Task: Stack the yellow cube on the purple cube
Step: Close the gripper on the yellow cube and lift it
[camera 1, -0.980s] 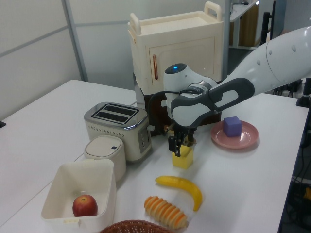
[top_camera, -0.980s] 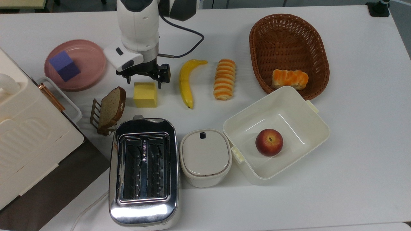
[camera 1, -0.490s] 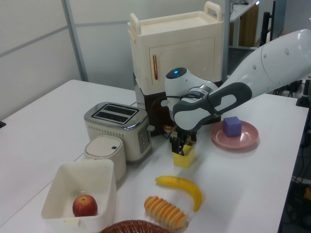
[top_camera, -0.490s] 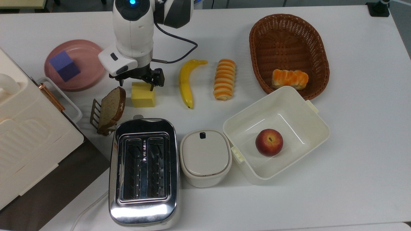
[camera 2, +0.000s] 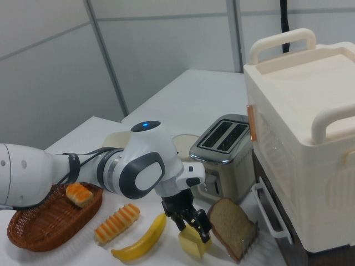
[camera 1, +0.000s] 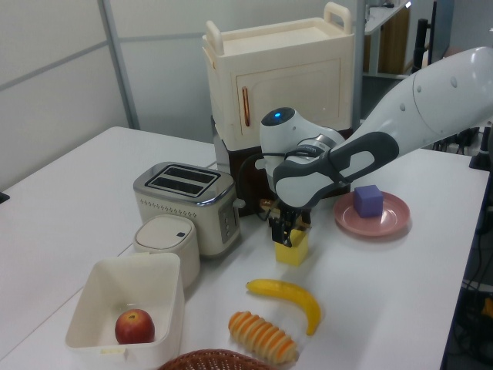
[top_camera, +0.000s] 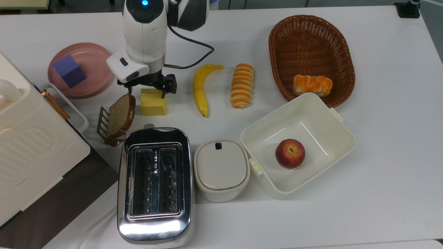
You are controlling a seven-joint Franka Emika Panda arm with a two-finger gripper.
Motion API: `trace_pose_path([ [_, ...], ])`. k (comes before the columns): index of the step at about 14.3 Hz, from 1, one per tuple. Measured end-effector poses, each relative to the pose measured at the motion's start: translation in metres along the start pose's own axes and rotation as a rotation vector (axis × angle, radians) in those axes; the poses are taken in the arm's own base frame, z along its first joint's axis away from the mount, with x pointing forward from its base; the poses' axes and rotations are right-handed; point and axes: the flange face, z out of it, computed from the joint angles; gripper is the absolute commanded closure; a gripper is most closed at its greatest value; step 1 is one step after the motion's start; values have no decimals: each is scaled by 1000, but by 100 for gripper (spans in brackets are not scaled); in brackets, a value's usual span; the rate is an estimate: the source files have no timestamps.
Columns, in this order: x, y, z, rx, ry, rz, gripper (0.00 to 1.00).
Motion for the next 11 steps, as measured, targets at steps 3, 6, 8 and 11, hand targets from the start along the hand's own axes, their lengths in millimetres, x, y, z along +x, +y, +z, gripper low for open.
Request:
trace_pose_path([
  [3, 1, -3, -2, 0, 4, -4, 0],
  [6, 5, -5, -10, 0, 20, -8, 0],
  [8, 5, -5, -10, 0, 22, -8, 0],
  [11, 4, -7, -4, -2, 10, -12, 0],
])
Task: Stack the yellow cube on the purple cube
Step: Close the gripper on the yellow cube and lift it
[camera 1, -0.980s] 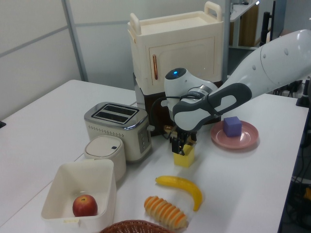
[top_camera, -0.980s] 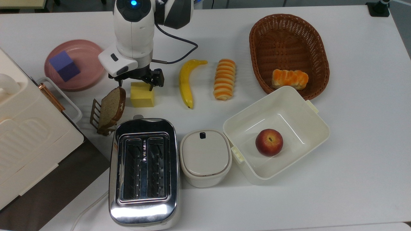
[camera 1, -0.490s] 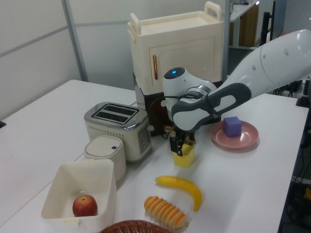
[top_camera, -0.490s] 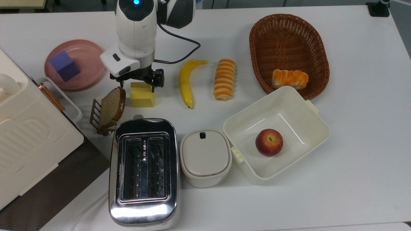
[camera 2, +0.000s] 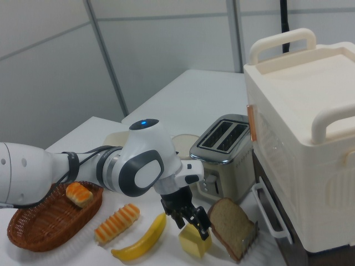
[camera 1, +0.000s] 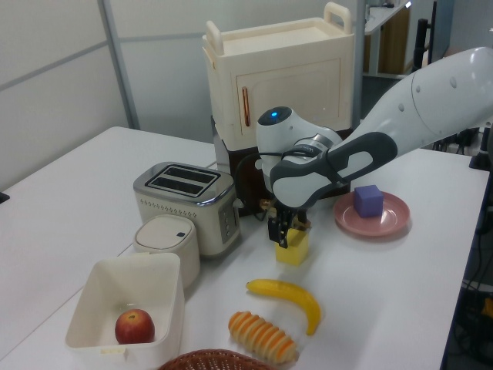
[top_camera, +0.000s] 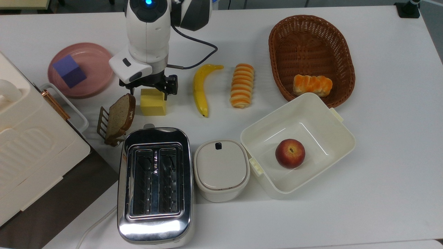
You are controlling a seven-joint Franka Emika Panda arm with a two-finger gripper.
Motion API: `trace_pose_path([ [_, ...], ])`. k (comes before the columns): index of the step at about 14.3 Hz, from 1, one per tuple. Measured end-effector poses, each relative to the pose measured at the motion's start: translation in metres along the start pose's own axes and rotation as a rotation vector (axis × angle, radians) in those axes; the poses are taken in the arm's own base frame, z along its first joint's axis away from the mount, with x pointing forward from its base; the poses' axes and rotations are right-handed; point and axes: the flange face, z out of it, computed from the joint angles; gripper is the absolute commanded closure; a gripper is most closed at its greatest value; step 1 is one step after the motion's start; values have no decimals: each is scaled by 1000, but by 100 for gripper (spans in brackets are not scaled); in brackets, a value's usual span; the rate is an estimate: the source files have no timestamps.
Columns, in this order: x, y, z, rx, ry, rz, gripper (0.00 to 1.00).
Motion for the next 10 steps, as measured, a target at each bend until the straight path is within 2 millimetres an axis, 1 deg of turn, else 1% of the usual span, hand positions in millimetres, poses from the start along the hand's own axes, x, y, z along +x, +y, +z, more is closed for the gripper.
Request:
trace_pose_path([
  [3, 0, -2, 13, -7, -21, -6, 0],
  [4, 0, -2, 18, -13, -29, -11, 23],
  [5, 0, -3, 25, -21, -38, -18, 68],
  [6, 0, -4, 28, -22, -39, -20, 88],
  [7, 1, -5, 30, -23, -39, -20, 90],
  [10, 2, -2, 29, -23, -33, -15, 90],
])
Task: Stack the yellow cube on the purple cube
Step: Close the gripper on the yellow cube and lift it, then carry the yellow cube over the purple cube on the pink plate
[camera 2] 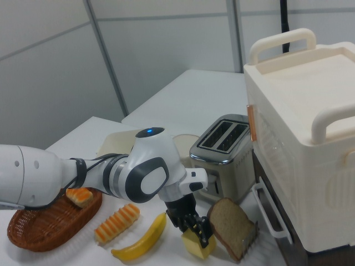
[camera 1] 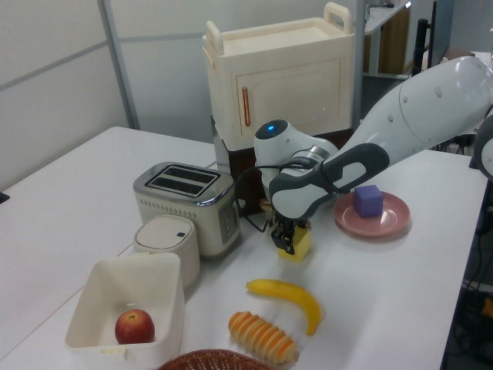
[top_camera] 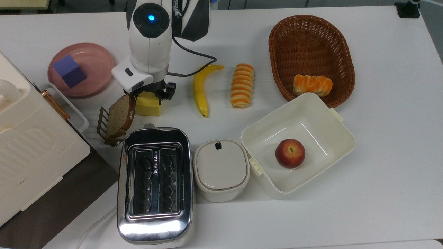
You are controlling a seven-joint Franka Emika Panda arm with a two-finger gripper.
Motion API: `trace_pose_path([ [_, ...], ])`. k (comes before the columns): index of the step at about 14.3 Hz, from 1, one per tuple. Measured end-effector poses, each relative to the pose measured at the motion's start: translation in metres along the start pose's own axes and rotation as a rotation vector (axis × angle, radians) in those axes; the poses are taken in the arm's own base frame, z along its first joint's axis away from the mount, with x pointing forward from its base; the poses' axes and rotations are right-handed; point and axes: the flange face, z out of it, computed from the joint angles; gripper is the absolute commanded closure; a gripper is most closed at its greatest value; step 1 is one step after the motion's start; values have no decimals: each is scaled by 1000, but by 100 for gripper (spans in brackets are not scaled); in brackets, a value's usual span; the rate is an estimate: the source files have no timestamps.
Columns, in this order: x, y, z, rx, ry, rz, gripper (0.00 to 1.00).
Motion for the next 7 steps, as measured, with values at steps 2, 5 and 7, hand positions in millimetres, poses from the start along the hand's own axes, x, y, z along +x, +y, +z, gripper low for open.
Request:
trace_pose_path([
  [2, 0, 0, 0, 0, 0, 0, 90],
  [5, 1, -2, -4, 0, 7, 37, 90],
  [7, 2, -2, -24, 6, 36, 55, 90],
])
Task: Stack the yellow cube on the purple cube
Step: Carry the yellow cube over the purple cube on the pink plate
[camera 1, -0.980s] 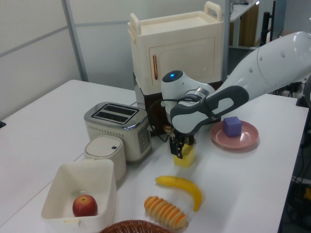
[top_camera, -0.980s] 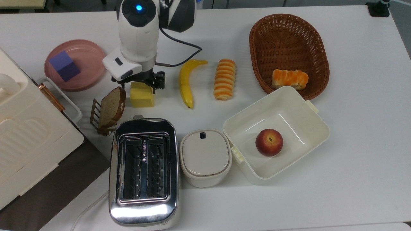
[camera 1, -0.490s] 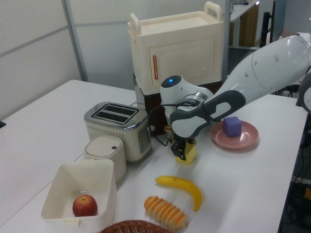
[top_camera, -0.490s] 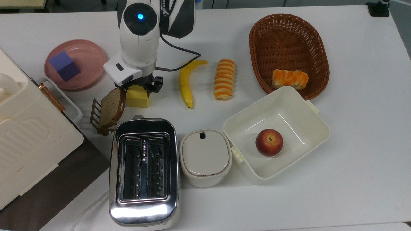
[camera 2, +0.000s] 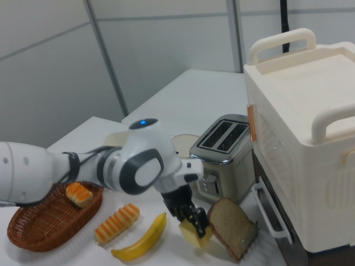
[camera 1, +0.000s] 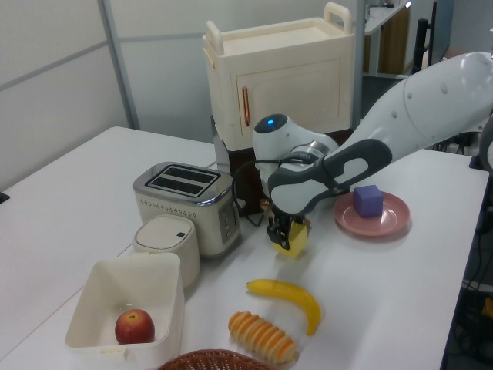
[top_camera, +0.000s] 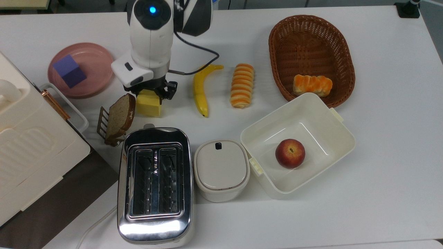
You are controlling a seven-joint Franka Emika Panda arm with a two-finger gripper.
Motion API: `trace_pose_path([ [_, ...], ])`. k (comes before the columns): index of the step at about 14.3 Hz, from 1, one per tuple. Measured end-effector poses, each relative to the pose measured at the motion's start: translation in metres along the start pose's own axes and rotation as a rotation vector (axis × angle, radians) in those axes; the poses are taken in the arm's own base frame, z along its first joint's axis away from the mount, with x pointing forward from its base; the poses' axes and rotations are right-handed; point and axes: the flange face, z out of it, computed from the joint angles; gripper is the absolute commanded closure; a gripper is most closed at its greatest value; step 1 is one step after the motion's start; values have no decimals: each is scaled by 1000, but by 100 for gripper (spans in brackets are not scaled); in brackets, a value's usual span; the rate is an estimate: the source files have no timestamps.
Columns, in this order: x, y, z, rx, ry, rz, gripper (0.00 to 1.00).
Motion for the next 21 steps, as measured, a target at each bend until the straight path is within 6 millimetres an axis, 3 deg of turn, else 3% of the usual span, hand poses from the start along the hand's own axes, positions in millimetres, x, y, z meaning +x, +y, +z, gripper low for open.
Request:
trace_pose_path([
  [5, -23, 17, -97, 24, 13, 23, 90],
  [8, -37, 32, -136, 38, 47, 44, 89],
  [10, -39, 56, -137, 38, 48, 92, 89],
  [13, -51, 137, -120, 27, 21, 237, 89],
  [16, -68, 196, -107, 27, 0, 347, 90],
  [19, -80, 226, -92, 28, -28, 405, 89],
  [21, -81, 234, -82, 26, -41, 419, 90],
])
